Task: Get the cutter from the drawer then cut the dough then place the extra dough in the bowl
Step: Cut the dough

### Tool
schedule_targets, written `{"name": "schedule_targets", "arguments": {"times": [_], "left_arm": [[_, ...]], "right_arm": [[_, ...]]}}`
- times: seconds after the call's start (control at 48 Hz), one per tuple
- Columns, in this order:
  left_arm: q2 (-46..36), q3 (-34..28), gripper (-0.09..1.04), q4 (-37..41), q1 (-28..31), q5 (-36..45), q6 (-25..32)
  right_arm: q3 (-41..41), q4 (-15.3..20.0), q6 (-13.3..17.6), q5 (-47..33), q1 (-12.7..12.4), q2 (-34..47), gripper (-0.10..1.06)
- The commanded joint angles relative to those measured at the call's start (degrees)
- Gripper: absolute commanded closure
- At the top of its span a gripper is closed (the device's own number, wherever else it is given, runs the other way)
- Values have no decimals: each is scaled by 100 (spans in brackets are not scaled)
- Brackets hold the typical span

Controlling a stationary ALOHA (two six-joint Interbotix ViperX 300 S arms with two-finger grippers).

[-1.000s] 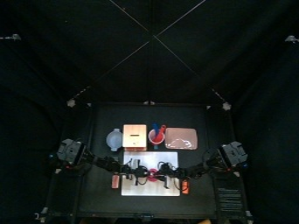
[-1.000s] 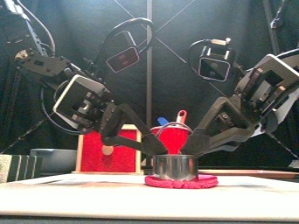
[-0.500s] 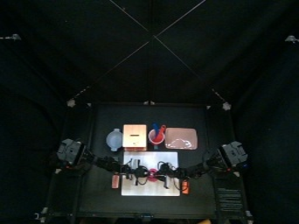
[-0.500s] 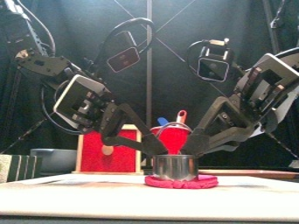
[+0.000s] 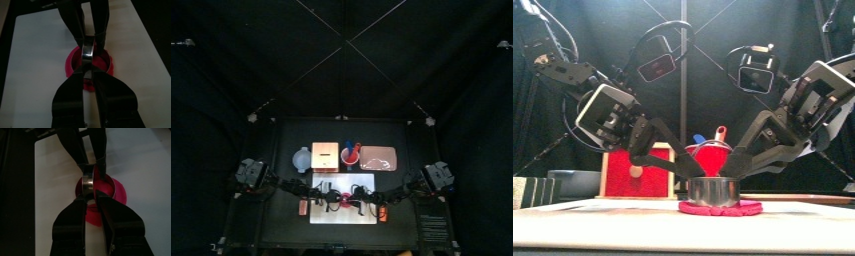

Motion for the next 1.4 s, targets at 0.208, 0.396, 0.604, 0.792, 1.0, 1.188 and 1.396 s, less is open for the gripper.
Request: {"name": "schedule_targets", "arguments": {"times": [0.208, 0.396, 0.604, 0.792, 1.0, 1.188, 1.396], "left_arm": [[624, 105, 56, 26, -185, 510, -9], [563, 114, 56, 0, -176, 290, -18], [431, 70, 56, -97, -141, 158, -9], [237, 105, 53, -105, -70, -132, 0], [0, 123, 39, -123, -9, -431, -9], [-158, 132, 25, -167, 53, -747, 0], [-229, 70, 20, -158, 53, -1037, 9]], "right_arm": [[35, 70, 79, 334, -237, 396, 50], [-44, 35, 88, 352, -255, 299, 50], [-97, 26, 79, 325, -299, 229, 50], [-167, -53, 35, 325, -308, 26, 49], [-158, -158, 44, 316, -334, -316, 44], [-185, -369, 62, 229, -334, -527, 27], [-369, -571, 53, 202, -343, -589, 19]]}}
